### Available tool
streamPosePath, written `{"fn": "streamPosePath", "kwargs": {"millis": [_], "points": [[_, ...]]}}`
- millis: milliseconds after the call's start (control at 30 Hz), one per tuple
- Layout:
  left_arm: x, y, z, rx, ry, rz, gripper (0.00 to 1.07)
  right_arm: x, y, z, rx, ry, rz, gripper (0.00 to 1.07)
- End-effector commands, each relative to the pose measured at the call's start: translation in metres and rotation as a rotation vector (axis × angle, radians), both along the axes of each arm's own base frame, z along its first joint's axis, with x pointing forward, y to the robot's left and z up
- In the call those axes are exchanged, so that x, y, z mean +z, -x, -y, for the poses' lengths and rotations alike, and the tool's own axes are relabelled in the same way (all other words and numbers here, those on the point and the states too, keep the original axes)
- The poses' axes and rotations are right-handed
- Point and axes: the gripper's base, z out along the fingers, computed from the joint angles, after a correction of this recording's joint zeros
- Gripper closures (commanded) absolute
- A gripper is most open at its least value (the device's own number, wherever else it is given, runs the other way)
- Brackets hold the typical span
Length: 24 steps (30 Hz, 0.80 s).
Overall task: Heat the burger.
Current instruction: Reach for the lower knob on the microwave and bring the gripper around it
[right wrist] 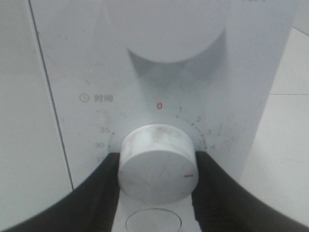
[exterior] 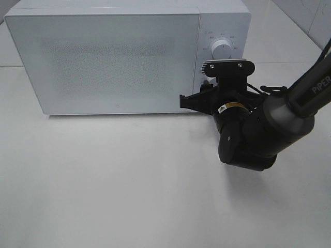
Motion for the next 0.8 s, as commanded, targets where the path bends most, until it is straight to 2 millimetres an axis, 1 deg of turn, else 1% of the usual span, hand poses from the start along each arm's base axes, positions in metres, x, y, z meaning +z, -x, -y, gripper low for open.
{"fn": "streamPosePath", "kwargs": {"millis": [33,67,100,133,200,233,267,300,333,367,400,433,467,500,533,600,700,767,800], "points": [[-0.001,0.002,0.001,0.002,0.009,0.02,0.09,0.029,-0.009,-0.007,0.056,-0.025,0.265,1.03],[-0.001,0.002,0.001,0.002,0.009,0.02,0.09,0.03,-0.009,-0.009,0.078,-0.098,0.272,1.03],[-0.001,0.002,0.001,0.002,0.009,0.02,0.09,0.03,-0.009,-0.009,0.078,-0.098,0.272,1.03],[-0.001,0.002,0.001,0.002,0.009,0.02,0.09,0.034,-0.009,-0.011,0.104,-0.192,0.282,1.03],[-0.001,0.002,0.001,0.002,0.009,0.02,0.09,0.036,-0.008,-0.012,0.114,-0.225,0.286,1.03],[-0.001,0.002,0.001,0.002,0.009,0.02,0.09,0.042,-0.008,-0.013,0.127,-0.295,0.296,1.03],[-0.001,0.002,0.001,0.002,0.009,0.02,0.09,0.042,-0.008,-0.013,0.127,-0.295,0.296,1.03],[-0.001,0.002,0.001,0.002,0.009,0.02,0.09,0.049,-0.008,-0.014,0.136,-0.381,0.307,1.03],[-0.001,0.002,0.001,0.002,0.009,0.02,0.09,0.052,-0.007,-0.015,0.141,-0.427,0.309,1.03],[-0.001,0.002,0.001,0.002,0.009,0.02,0.09,0.052,-0.007,-0.015,0.141,-0.427,0.309,1.03],[-0.001,0.002,0.001,0.002,0.009,0.02,0.09,0.057,-0.007,-0.016,0.159,-0.524,0.31,1.03],[-0.001,0.002,0.001,0.002,0.009,0.02,0.09,0.057,-0.006,-0.017,0.169,-0.581,0.305,1.03],[-0.001,0.002,0.001,0.002,0.009,0.02,0.09,0.057,-0.006,-0.017,0.169,-0.581,0.305,1.03],[-0.001,0.002,0.001,0.002,0.009,0.02,0.09,0.058,-0.006,-0.018,0.169,-0.695,0.292,1.03],[-0.001,0.002,0.001,0.002,0.009,0.02,0.09,0.058,-0.006,-0.018,0.169,-0.695,0.292,1.03],[-0.001,0.002,0.001,0.002,0.009,0.02,0.09,0.057,-0.006,-0.018,0.159,-0.871,0.267,1.03],[-0.001,0.002,0.001,0.002,0.009,0.02,0.09,0.057,-0.006,-0.018,0.158,-0.901,0.263,1.03],[-0.001,0.002,0.001,0.002,0.009,0.02,0.09,0.057,-0.006,-0.018,0.15,-1.04,0.245,1.03],[-0.001,0.002,0.001,0.002,0.009,0.02,0.09,0.057,-0.006,-0.018,0.15,-1.04,0.245,1.03]]}}
